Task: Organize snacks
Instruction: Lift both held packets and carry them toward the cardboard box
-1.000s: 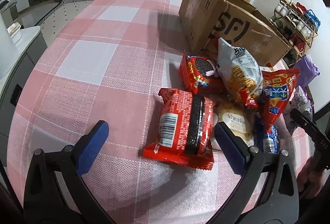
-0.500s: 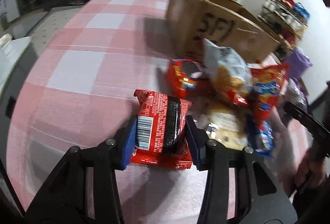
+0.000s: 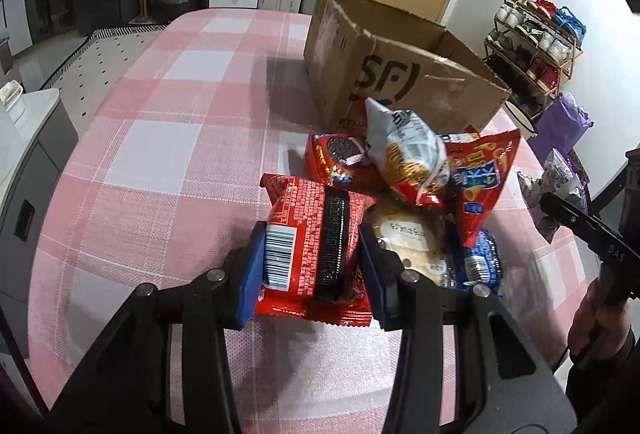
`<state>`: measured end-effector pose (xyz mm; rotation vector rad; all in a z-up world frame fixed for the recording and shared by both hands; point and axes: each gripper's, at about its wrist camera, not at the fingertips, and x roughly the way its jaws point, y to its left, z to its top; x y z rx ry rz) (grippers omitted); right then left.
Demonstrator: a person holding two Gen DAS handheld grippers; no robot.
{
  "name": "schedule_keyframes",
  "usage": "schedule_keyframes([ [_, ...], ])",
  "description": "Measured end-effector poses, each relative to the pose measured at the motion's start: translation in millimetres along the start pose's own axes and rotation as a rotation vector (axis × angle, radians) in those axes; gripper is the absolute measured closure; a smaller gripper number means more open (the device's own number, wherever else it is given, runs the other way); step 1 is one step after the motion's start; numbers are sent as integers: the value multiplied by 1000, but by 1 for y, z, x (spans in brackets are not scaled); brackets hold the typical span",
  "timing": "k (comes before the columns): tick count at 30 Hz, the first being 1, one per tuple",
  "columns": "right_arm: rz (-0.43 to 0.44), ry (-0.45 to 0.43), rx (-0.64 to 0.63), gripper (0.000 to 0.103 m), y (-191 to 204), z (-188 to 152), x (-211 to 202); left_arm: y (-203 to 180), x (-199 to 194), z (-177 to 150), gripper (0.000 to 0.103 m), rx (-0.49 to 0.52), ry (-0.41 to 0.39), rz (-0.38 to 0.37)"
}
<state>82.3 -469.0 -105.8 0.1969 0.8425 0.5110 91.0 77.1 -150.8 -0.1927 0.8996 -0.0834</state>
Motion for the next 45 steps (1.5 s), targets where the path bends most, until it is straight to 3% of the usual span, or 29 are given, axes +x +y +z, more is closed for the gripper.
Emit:
schedule_keyframes([
  [24, 32, -121, -82, 57, 53, 17, -73, -33, -78, 22, 62, 87, -137, -41],
  [36, 34, -195, -120, 57, 70, 58, -110, -52, -120, 60, 62, 150, -181, -100],
  [45, 71, -213, -150, 57, 79, 101, -123, -69, -140, 102, 62, 200, -220, -104],
])
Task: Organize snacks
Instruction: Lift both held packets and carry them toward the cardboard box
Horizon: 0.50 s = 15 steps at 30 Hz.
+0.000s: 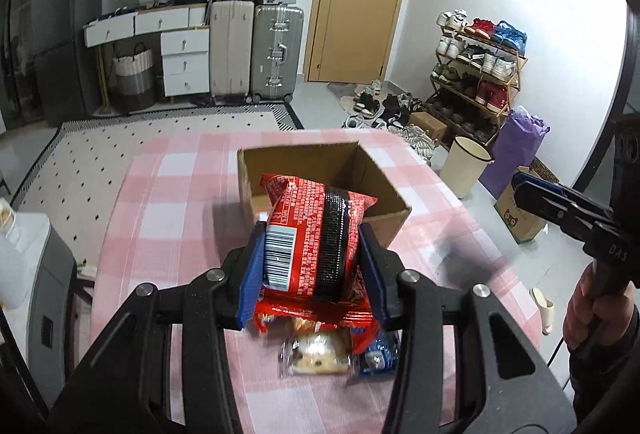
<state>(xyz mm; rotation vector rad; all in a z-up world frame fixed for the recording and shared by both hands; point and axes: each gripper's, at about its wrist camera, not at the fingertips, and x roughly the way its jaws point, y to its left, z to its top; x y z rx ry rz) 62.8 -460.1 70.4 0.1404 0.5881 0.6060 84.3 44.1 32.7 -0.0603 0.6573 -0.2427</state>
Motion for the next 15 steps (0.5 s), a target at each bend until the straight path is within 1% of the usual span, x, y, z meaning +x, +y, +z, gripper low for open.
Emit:
schedule_keyframes([
  [3, -3, 18, -15, 57, 0, 9, 12, -3, 6, 12, 62, 7, 5, -11],
  [5, -9, 41, -7, 57, -5, 6, 23, -5, 11, 16, 62, -2, 10, -26],
  [6, 4, 53, 1, 57, -8, 0, 29, -7, 15, 18, 62, -6, 12, -29],
  [8, 1, 76, 7, 57, -13, -13, 37, -7, 21, 15, 62, -14, 22, -33],
  [12, 11, 155, 59, 57, -32, -55, 52, -4, 33, 4, 62, -31, 49, -39],
  [15, 29, 210, 64, 57, -38, -88, 56, 1, 44, -5, 62, -34, 62, -30],
])
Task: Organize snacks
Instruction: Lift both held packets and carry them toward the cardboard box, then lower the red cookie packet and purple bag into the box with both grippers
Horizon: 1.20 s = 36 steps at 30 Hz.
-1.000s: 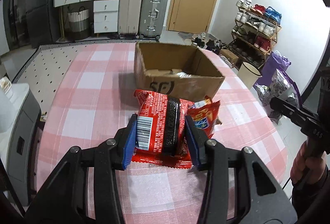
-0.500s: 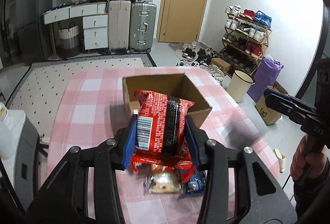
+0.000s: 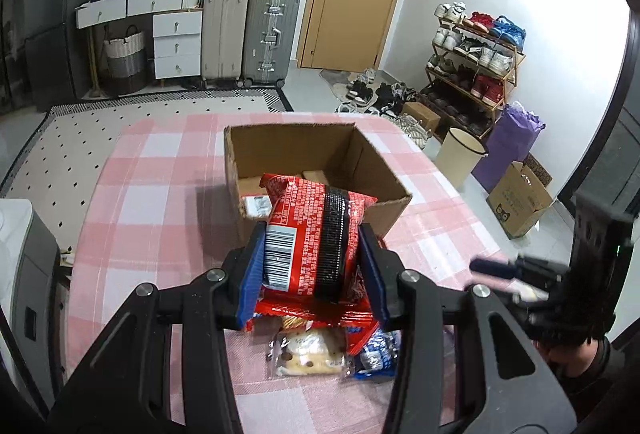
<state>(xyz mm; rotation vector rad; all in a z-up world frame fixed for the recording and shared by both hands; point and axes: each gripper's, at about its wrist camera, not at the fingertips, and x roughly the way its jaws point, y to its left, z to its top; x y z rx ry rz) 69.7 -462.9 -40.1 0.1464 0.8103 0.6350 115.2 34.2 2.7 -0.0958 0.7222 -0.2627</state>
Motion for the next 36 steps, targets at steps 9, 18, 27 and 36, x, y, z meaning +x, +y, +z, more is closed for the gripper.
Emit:
schedule_keyframes([
  [9, 14, 51, -32, 40, 6, -49, 12, 10, 10, -15, 62, -15, 19, 7],
  [18, -38, 143, -30, 40, 2, -67, 45, 10, 9, -16, 62, -13, 22, 9],
  [27, 18, 147, 54, 60, -16, -73, 55, 13, 6, -17, 62, -24, 22, 18],
  [36, 45, 56, 91, 67, -16, -48, 31, 9, 9, -16, 62, -14, 25, 10],
])
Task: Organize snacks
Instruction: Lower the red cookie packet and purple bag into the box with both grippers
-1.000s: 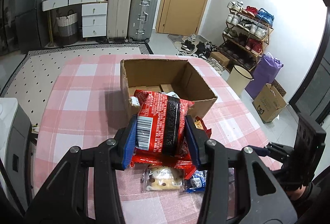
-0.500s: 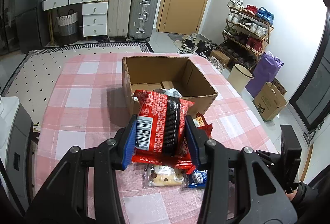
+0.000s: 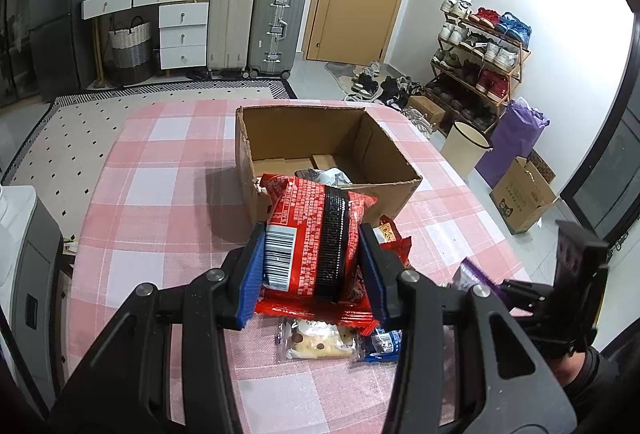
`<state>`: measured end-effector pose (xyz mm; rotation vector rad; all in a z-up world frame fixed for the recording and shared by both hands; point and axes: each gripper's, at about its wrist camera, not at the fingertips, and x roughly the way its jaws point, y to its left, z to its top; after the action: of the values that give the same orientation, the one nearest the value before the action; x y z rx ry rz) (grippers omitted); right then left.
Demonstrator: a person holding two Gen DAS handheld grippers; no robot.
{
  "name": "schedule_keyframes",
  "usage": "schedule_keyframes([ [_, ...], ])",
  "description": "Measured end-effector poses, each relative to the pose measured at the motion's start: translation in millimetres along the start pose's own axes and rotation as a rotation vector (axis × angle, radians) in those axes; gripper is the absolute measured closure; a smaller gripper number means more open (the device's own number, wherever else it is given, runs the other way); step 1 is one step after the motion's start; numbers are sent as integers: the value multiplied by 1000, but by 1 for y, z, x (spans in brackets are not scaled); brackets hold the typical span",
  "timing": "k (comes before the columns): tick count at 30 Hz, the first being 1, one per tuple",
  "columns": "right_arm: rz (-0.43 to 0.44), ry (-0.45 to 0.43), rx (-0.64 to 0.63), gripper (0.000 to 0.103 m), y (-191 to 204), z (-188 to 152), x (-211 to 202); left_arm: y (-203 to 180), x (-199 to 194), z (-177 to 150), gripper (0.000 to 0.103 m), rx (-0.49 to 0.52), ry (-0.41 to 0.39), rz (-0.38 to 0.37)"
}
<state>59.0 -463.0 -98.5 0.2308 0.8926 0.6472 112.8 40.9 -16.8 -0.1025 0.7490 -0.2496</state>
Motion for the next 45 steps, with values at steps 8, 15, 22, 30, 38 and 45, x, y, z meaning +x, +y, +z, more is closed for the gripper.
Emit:
schedule_keyframes([
  [8, 46, -77, -22, 68, 15, 42, -22, -6, 4, 5, 62, 35, -7, 1],
  [15, 81, -157, -74, 68, 33, 85, -36, -14, 12, 20, 62, 54, -6, 5],
  [22, 95, -181, -101, 68, 39, 118, -37, -17, 24, 37, 62, 63, -2, 8],
  [30, 117, -206, -120, 68, 48, 158, -35, -17, 38, 64, 62, 56, 3, 11],
  [38, 122, -207, -115, 68, 47, 192, -22, -10, 62, 93, 62, 51, 8, 19],
  [45, 115, -179, -105, 68, 41, 222, 5, 14, 105, 109, 62, -2, 38, 32],
])
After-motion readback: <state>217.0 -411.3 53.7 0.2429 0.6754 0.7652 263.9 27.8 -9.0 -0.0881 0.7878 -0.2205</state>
